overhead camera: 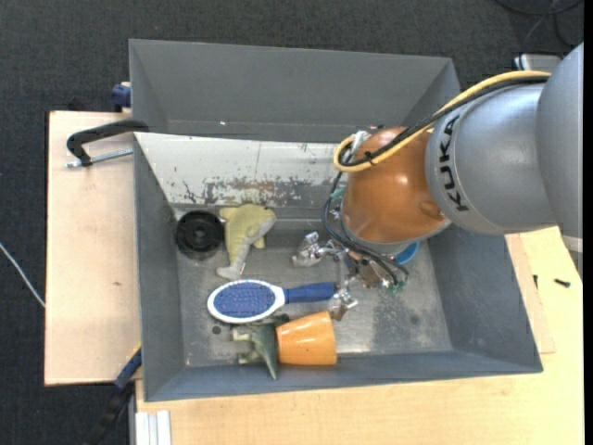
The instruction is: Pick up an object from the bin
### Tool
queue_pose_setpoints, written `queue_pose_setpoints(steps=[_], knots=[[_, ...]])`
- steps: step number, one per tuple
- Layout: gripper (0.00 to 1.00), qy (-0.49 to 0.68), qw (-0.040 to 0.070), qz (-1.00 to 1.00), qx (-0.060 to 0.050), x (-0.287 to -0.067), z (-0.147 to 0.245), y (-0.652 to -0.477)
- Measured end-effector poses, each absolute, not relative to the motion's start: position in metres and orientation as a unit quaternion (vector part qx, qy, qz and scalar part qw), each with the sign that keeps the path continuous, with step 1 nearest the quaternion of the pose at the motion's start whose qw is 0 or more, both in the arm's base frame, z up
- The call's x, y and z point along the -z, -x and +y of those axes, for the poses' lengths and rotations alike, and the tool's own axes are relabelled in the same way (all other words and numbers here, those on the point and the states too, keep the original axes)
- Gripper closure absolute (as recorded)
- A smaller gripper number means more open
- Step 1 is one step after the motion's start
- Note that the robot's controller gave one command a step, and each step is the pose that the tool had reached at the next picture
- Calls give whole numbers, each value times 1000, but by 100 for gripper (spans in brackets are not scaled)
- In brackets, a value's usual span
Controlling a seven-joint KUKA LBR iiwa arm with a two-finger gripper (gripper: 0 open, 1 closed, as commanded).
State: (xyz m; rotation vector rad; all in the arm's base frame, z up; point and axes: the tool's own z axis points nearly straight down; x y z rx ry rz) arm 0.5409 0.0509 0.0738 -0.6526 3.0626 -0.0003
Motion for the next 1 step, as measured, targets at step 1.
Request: queue_pose_setpoints(steps=[1], knots=[[100,208,2,978,1,-77,50,-541]])
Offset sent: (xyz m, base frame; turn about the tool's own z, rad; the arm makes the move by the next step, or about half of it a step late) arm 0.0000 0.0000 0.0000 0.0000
